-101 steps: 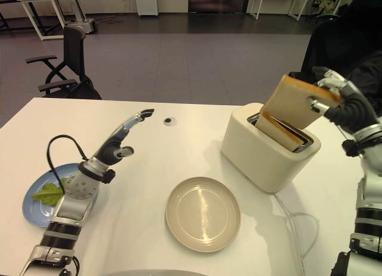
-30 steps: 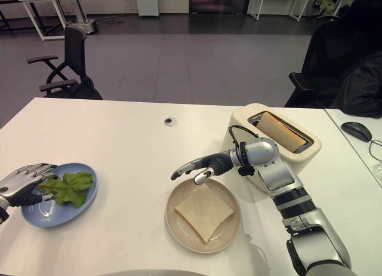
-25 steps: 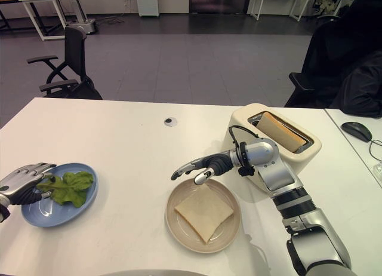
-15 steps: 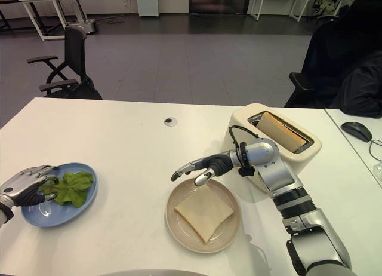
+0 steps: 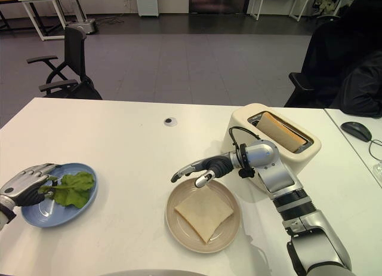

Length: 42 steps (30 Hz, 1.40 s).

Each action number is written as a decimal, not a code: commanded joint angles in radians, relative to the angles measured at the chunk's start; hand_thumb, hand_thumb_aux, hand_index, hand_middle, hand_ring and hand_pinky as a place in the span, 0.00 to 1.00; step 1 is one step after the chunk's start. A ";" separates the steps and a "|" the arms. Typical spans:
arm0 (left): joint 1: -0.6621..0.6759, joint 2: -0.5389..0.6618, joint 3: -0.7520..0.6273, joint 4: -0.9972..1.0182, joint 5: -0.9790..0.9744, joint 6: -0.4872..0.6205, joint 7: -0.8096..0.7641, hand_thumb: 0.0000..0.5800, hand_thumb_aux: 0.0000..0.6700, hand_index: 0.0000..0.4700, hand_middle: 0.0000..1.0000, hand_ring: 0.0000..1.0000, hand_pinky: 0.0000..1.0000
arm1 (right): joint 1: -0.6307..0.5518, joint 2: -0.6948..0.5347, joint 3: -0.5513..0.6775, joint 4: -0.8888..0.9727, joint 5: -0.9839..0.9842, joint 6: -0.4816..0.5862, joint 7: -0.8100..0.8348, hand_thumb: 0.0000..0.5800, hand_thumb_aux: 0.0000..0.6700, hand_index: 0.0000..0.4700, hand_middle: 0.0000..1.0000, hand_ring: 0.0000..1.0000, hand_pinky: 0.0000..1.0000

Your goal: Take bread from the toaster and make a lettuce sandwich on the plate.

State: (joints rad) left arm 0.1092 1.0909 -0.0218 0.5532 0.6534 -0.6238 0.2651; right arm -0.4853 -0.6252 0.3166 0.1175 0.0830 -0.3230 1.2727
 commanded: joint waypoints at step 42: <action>-0.329 -0.726 -0.513 -0.484 0.026 0.140 -0.480 0.00 0.00 0.00 0.00 0.00 0.00 | 0.030 -0.011 -0.318 0.065 -0.012 -0.110 -0.403 0.00 0.00 0.00 0.00 0.00 0.00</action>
State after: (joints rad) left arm -0.2265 0.3534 -0.5457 0.0829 0.6937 -0.4818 -0.2027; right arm -0.4447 -0.6344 0.0377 0.1805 0.1297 -0.4017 0.9475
